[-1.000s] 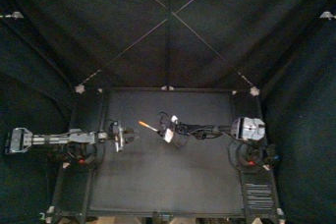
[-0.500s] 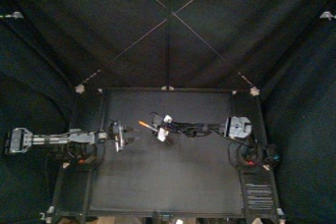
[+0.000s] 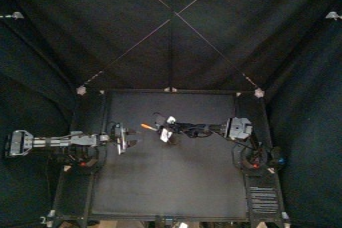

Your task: Uncap the pen

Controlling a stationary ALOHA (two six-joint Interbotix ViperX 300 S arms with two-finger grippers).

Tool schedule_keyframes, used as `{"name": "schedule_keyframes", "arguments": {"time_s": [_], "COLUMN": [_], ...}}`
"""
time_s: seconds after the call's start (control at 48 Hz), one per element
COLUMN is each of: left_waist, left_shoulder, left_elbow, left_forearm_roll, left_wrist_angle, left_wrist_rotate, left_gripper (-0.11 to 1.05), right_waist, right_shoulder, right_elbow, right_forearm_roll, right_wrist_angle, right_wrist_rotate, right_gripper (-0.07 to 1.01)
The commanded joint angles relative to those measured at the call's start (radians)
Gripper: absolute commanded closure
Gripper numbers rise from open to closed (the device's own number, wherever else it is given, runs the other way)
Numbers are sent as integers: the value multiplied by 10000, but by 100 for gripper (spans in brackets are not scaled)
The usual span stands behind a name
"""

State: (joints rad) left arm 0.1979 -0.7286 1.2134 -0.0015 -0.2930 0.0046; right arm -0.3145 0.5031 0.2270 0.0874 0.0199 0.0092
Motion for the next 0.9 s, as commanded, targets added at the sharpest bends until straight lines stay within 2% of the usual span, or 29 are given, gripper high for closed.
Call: {"name": "schedule_keyframes", "arguments": {"time_s": [0.021,0.125,0.208,0.271,0.354,0.542,0.667,0.771,0.896], "left_waist": [31,46,-31,-61,-77,-383,-537,-568,-598], "left_shoulder": [15,15,46,46,61,169,215,215,291], "left_elbow": [-123,-138,-123,-123,-138,-276,-399,-506,-552], "left_forearm_roll": [0,-77,-307,-583,-767,-583,-169,46,77], "left_wrist_angle": [-46,-61,-46,-46,-61,-61,-61,-61,-61], "left_wrist_rotate": [0,-77,-138,-123,-31,-31,-31,-31,-46], "left_gripper": [15,14,14,14,13,5,-2,-5,-5], "right_waist": [46,92,276,445,690,1319,1672,1871,1994], "right_shoulder": [-230,-491,-997,-1442,-2117,-3697,-4234,-4372,-4464], "right_elbow": [-107,-15,184,399,706,1243,1396,1442,1427], "right_forearm_roll": [-46,-199,-798,-1396,-1933,-2240,-2270,-2316,-2347], "right_wrist_angle": [184,399,844,1135,1319,1365,1227,1212,1166], "right_wrist_rotate": [0,-123,-169,-46,15,31,0,0,0], "right_gripper": [38,48,49,49,49,49,49,49,49]}}
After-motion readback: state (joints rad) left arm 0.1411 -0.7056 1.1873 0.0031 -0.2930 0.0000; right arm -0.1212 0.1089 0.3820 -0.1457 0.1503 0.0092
